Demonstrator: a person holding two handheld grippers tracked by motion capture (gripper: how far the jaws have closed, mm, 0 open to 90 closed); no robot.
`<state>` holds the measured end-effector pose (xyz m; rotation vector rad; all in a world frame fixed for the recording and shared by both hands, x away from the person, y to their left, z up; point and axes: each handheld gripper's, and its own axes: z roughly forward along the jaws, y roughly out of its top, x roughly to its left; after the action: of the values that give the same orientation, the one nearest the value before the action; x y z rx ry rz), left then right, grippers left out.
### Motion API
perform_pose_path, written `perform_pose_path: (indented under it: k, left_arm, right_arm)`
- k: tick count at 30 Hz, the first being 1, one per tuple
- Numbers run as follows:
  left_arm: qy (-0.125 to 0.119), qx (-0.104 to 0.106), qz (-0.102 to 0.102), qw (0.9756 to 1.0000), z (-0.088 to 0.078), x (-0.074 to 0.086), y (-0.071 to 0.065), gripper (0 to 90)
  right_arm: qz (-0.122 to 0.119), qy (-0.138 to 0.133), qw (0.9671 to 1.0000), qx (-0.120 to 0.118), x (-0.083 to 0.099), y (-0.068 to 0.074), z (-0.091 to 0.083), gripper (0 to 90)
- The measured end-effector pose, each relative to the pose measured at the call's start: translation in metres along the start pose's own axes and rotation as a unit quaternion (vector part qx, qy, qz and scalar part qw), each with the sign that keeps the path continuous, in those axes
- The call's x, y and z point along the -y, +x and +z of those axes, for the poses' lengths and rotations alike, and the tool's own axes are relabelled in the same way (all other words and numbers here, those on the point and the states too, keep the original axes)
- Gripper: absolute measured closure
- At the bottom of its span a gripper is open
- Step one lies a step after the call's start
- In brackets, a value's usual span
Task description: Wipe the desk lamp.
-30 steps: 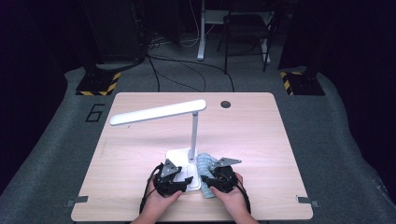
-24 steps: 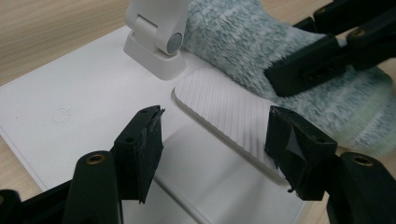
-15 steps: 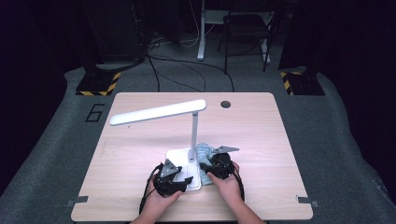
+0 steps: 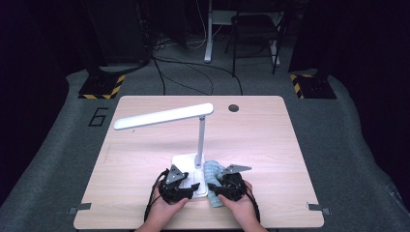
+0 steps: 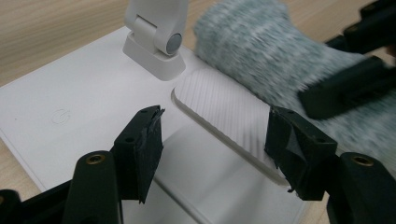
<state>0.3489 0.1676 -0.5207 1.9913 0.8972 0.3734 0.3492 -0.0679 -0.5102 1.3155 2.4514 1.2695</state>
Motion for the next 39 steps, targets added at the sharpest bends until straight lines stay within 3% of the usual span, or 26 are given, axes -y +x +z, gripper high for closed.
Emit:
perform_pose_path:
  k: [3, 6, 12, 14, 20, 25, 26, 27, 31, 35, 39]
  left_arm:
    - [0.000, 0.000, 0.001, 1.0000, 0.000, 0.000, 0.000, 36.1]
    - [0.001, 0.001, 0.001, 1.0000, 0.000, 0.000, 0.001, 36.1]
    - [-0.001, 0.000, 0.000, 1.0000, 0.000, 0.000, 0.000, 36.1]
    - [0.004, 0.003, 0.003, 1.0000, -0.001, 0.000, 0.001, 36.1]
    - [0.002, 0.004, 0.000, 1.0000, 0.000, 0.000, 0.001, 36.1]
    - [0.007, 0.007, 0.004, 0.9999, -0.001, 0.000, 0.002, 36.1]
    - [0.003, 0.008, -0.005, 1.0000, -0.001, 0.000, 0.001, 36.1]
    - [0.008, 0.007, 0.006, 0.9999, -0.001, 0.000, 0.002, 36.1]
    - [0.007, 0.007, 0.005, 0.9999, -0.001, 0.000, 0.002, 36.1]
    - [0.003, 0.004, 0.004, 1.0000, -0.001, 0.000, 0.001, 36.1]
    - [0.003, 0.003, 0.005, 1.0000, -0.001, 0.000, 0.002, 36.1]
  right_arm:
    - [-0.019, 0.006, 0.9998, -0.011, 0.009, 0.006, -0.008, 64.6]
    - [-0.016, 0.012, 0.9997, -0.016, 0.013, 0.008, -0.012, 64.6]
    - [-0.003, 0.008, 0.9998, -0.021, 0.006, 0.000, -0.008, 64.6]
    - [0.005, 0.011, 0.9998, -0.016, 0.001, -0.002, -0.005, 64.7]
    - [-0.004, -0.002, 1.0000, 0.007, -0.015, -0.012, 0.011, 64.8]
    - [0.014, -0.009, 0.9998, 0.014, -0.027, -0.020, 0.020, 64.7]
    - [0.010, -0.011, 0.9997, 0.017, -0.029, -0.022, 0.022, 64.6]
    - [0.010, -0.016, 0.9996, 0.019, -0.032, -0.024, 0.025, 64.5]
    - [0.020, -0.022, 0.9992, 0.025, -0.039, -0.029, 0.031, 64.3]
    - [0.026, -0.023, 0.9989, 0.031, -0.043, -0.032, 0.030, 64.1]
    - [0.014, -0.032, 0.9987, 0.036, -0.044, -0.032, 0.022, 64.1]
